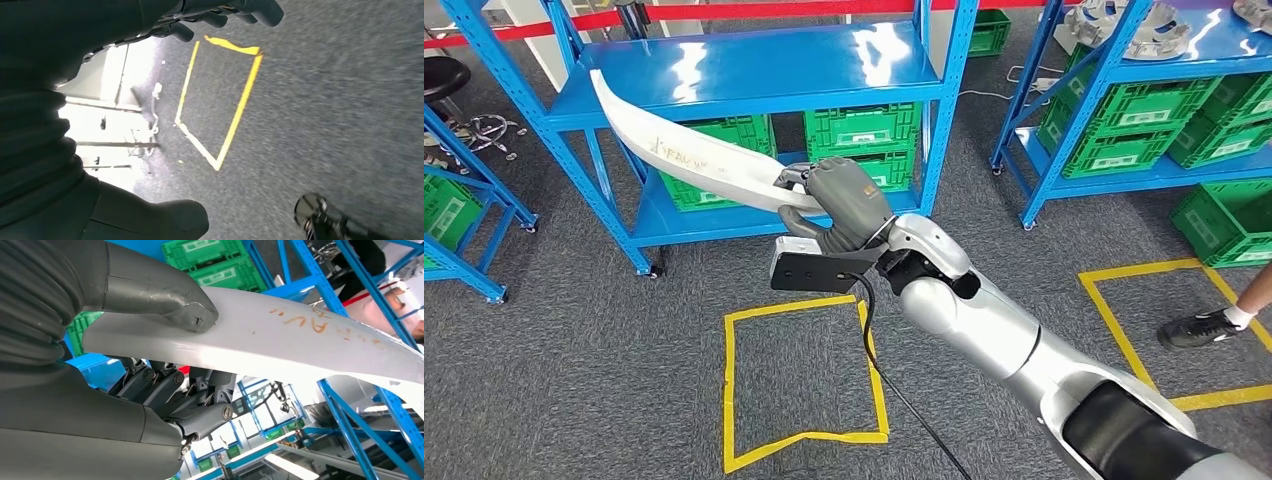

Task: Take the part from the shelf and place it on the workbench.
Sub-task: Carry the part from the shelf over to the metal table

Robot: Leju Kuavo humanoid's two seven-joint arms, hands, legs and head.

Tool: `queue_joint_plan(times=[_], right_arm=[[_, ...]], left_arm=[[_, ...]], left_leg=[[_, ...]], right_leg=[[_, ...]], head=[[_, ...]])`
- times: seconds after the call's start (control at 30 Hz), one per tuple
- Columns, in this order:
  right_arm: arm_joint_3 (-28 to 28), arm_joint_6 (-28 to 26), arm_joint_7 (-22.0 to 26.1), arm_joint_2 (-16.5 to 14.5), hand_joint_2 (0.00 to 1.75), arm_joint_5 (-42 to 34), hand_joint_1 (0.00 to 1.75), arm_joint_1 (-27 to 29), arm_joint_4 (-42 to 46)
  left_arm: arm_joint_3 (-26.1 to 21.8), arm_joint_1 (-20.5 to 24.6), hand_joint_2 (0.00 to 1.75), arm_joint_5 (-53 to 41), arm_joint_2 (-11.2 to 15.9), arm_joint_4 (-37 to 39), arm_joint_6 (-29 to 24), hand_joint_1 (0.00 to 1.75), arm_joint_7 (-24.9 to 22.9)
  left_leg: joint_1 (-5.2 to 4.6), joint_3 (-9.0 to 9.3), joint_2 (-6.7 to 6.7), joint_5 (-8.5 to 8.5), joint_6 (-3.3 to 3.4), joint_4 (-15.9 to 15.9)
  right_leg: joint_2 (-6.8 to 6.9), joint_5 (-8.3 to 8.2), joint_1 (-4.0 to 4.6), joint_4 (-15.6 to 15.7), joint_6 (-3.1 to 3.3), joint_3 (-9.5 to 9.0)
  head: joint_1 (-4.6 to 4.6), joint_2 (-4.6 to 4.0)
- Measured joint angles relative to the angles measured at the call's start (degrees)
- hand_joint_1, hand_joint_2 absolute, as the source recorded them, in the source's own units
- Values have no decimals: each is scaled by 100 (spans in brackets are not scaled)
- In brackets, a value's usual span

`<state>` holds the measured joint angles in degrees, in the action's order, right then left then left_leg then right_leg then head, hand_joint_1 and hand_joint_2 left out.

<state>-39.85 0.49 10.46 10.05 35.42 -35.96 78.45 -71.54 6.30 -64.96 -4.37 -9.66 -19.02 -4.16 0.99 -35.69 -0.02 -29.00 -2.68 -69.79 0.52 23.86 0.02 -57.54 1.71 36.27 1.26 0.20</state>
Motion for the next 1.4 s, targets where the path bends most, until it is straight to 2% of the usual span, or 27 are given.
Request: queue_joint_plan(times=[0.07,0.1,0.13,0.2,0.23,0.27,0.33,0.37,0.4,0.43,0.47,0.5,0.57,0.6,0.67,0.73,0.77,0.87,0.9,0.93,0.97,1.03,1.1,1.2,1.27,1.33,1.4], right_arm=[[7,-68,21,42,175,1,175,15,-3],[10,-97,37,58,175,8,175,28,-2],[14,-123,55,74,175,16,175,51,-2],[14,-150,79,105,175,36,175,112,-2],[14,-155,80,124,175,42,175,141,-3],[14,-156,73,141,175,50,175,160,-3],[14,-154,51,161,175,69,175,178,-3],[13,-151,40,162,175,82,175,186,-4],[10,-145,28,162,175,97,175,196,-7],[8,-140,14,162,175,111,175,204,-9],[6,-134,4,162,175,126,175,207,-10],[5,-128,-2,162,175,142,175,203,-11],[6,-117,4,157,175,169,175,180,-11],[7,-112,8,154,175,185,175,165,-14],[8,-97,17,144,175,214,175,136,-32],[7,-73,21,123,175,233,175,111,-57],[7,-61,27,107,175,237,175,104,-63],[7,-36,55,81,175,242,175,129,-73],[7,-32,60,83,175,248,175,154,-79],[7,-31,61,87,175,260,175,184,-84],[8,-36,67,98,175,277,175,216,-88],[21,-66,92,149,175,307,175,289,-84],[46,-105,113,221,175,327,175,362,-72],[65,-142,133,281,175,354,175,433,-50],[88,-203,169,302,175,418,175,474,-35],[137,-274,219,325,175,557,175,582,-22],[189,-301,274,332,175,718,175,770,17]], left_arm=[[1,12,175,-13,-8,-1,1,0,5],[1,20,175,-21,-13,-1,3,0,8],[2,26,175,-30,-15,-2,5,0,10],[2,27,175,-39,-18,-2,10,0,8],[2,28,175,-43,-16,-3,11,0,5],[2,30,175,-46,-13,-5,11,0,2],[2,37,175,-51,-2,-10,11,0,-3],[2,37,175,-52,3,-10,11,0,-6],[2,38,175,-52,7,-10,11,0,-9],[2,37,175,-52,8,-9,11,0,-14],[2,37,175,-50,9,-9,11,0,-28],[1,37,175,-42,9,-8,11,0,-49],[1,38,175,-12,4,-7,11,0,-96],[0,39,175,0,3,-6,11,0,-103],[0,38,175,-8,3,-7,11,0,-97],[0,33,175,-44,10,-7,11,0,-108],[0,29,175,-60,10,-5,16,0,-119],[0,15,175,-84,5,-2,43,0,-122],[0,8,175,-89,5,-2,46,0,-114],[0,0,175,-96,4,-2,46,0,-105],[1,-8,175,-108,2,-2,46,0,-98],[7,-14,175,-153,-18,0,46,0,-109],[28,-16,175,-193,-45,3,46,0,-125],[55,-34,175,-220,-82,8,47,0,-144],[74,-34,175,-250,-117,11,48,0,-162],[91,-22,175,-278,-145,13,48,0,-175],[98,-17,175,-290,-161,13,48,0,-218]], left_leg=[[-7,575,-16,-122,32,792],[-19,715,-25,-227,72,1036],[-42,761,-31,-273,129,1158],[-49,668,-11,-200,254,1169],[-49,617,3,-136,310,1172],[-45,552,17,-64,353,1176],[-55,376,26,88,396,1165],[-64,272,29,162,401,1156],[-73,166,31,232,404,1143],[-79,62,33,298,402,1124],[-83,-30,33,350,397,1104],[-84,-111,32,397,386,1083],[-88,-213,30,479,344,1058],[-86,-235,30,522,313,1057],[-74,-240,33,609,235,1095],[-61,-283,23,582,163,1065],[-58,-343,15,440,131,921],[-34,-661,4,-210,45,-54],[-28,-715,6,-300,24,-308],[-23,-671,11,-283,10,-369],[-17,-516,28,-180,3,-208],[-26,5,188,50,8,540],[-70,310,346,134,85,1056],[-87,280,255,148,231,1152],[-61,260,149,189,315,1185],[-46,228,39,229,374,1196],[-47,185,-102,256,390,1187]], right_leg=[[1,-93,3,-72,-65,135],[2,-138,11,-90,-96,169],[3,-189,10,-91,-131,191],[0,-242,-13,-91,-199,226],[-6,-116,-26,-182,-232,275],[-13,117,-33,-379,-257,352],[-21,745,-35,-1071,-286,547],[-22,941,-35,-1433,-287,611],[-23,999,-33,-1685,-281,611],[-24,931,-28,-1764,-266,524],[-27,784,-20,-1639,-243,342],[-29,642,-6,-1318,-209,55],[-30,657,36,-492,-133,-539],[-29,735,58,-186,-106,-720],[-26,785,80,31,-67,-781],[1,677,58,88,4,-744],[16,616,41,116,39,-723],[81,503,22,128,83,-615],[116,483,22,120,79,-580],[158,468,19,108,71,-550],[205,459,14,93,61,-531],[306,461,12,51,28,-508],[406,465,38,11,-22,-489],[503,465,50,-16,-105,-472],[301,614,18,-211,-175,-388],[38,953,-9,-835,-225,-100],[-26,1213,-15,-1538,-243,244]], head=[[5,0],[13,0],[24,0],[34,0],[39,0],[46,0],[69,0],[76,0],[77,0],[78,0],[78,0],[82,0],[87,0],[95,0],[105,0],[107,0],[86,0],[21,0],[16,0],[15,0],[14,0],[7,0],[8,0],[24,0],[35,0],[63,0],[86,0]])
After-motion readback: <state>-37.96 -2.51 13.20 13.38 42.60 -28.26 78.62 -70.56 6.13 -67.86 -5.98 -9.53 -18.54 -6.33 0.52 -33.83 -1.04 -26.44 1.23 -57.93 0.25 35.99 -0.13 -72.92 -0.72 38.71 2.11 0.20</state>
